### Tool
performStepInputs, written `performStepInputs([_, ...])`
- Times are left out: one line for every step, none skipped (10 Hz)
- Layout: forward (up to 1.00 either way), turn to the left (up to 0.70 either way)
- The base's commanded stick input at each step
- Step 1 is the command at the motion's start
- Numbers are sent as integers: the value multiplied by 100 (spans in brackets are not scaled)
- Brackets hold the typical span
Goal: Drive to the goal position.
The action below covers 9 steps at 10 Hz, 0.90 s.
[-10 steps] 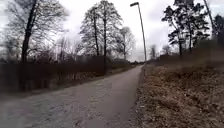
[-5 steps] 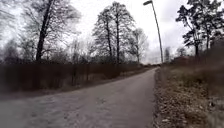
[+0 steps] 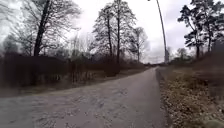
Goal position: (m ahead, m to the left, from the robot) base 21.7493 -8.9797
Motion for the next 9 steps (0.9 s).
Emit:
performStepInputs([70,0])
performStepInputs([70,-5])
performStepInputs([70,-7])
performStepInputs([70,-12])
performStepInputs([70,-16])
performStepInputs([70,-22])
performStepInputs([70,-9])
performStepInputs([70,-2])
performStepInputs([70,0])
